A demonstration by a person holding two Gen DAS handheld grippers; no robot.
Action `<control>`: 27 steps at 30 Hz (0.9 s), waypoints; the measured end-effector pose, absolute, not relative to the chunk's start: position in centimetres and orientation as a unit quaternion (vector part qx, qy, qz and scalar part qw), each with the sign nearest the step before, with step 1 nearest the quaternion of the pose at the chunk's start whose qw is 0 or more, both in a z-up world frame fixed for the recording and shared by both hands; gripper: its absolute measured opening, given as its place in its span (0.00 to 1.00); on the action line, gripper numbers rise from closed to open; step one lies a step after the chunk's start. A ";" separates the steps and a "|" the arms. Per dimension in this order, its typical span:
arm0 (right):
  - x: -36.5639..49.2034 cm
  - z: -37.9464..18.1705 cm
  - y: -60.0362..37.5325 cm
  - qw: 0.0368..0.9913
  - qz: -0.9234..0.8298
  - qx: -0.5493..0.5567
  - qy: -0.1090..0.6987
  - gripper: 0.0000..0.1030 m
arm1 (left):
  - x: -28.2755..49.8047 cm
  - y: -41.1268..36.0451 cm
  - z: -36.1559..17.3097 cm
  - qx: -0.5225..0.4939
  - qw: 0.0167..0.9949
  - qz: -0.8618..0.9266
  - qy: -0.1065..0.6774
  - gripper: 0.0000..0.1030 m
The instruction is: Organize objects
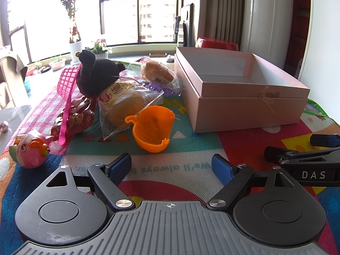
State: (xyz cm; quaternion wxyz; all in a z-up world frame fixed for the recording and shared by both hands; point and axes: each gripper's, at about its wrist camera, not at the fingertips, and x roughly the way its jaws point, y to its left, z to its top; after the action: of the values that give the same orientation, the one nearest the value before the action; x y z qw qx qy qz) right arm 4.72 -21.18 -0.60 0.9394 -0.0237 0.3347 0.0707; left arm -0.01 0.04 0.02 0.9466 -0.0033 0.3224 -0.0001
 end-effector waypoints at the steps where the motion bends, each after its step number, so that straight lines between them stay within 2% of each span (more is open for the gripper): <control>1: 4.7 -0.6 -21.2 0.939 0.071 -0.024 0.335 1.00 | 0.0 0.0 0.0 -0.003 0.947 0.000 0.322 0.86; 27: 4.4 -0.6 -21.3 0.939 0.071 -0.023 0.335 1.00 | 0.0 0.0 0.0 0.000 0.946 0.002 0.323 0.86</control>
State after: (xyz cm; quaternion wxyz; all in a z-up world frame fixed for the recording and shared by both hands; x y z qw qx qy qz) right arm 4.45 -21.35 -0.60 0.9394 -0.0234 0.3347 0.0707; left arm 0.01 0.00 0.02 0.9465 -0.0001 0.3228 0.0016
